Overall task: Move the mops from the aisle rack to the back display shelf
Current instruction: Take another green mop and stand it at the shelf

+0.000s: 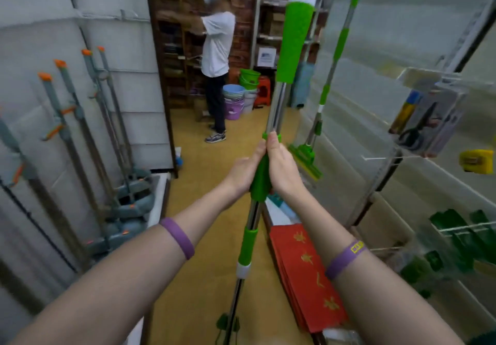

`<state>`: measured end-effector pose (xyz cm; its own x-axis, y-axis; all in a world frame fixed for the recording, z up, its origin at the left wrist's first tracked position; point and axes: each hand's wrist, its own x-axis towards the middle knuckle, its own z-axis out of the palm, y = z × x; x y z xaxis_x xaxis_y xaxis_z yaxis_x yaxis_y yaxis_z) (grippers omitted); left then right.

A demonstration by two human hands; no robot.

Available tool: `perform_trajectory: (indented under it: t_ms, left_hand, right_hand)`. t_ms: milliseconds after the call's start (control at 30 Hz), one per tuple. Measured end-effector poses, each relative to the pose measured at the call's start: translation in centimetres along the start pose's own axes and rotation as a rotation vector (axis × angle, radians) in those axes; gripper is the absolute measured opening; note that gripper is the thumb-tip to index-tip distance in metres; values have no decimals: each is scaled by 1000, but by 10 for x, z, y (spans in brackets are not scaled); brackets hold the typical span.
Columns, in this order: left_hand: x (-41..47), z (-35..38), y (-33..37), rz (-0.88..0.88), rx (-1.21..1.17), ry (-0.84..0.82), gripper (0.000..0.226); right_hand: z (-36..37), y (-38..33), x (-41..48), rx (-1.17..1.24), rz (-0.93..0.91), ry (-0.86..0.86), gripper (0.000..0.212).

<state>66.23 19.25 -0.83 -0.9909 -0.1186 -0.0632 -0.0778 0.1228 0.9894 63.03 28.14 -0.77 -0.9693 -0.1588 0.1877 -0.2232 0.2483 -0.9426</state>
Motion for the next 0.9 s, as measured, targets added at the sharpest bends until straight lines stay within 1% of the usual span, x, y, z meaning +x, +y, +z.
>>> perform_trajectory:
  t_ms: [100, 233, 367, 467, 600, 700, 900]
  left_hand:
    - [44, -18, -2, -17, 22, 55, 63]
    - [95, -40, 0, -12, 3, 114, 76]
    - [148, -64, 1, -2, -31, 160, 62]
    - [191, -84, -3, -18, -67, 162, 59]
    - [253, -114, -11, -3, -79, 150, 48]
    - [302, -136, -18, 24, -74, 132, 49]
    - [403, -190, -19, 35, -100, 137, 49]
  right_hand:
    - [17, 7, 54, -21, -37, -95, 45]
    - [42, 12, 114, -5, -61, -187, 51]
    - [64, 13, 169, 30, -81, -243, 46]
    - [84, 18, 210, 83, -64, -280, 43]
    - [114, 27, 268, 94, -66, -279, 42]
    - [140, 36, 315, 65, -73, -255, 43]
    - [187, 31, 409, 0, -109, -203, 36]
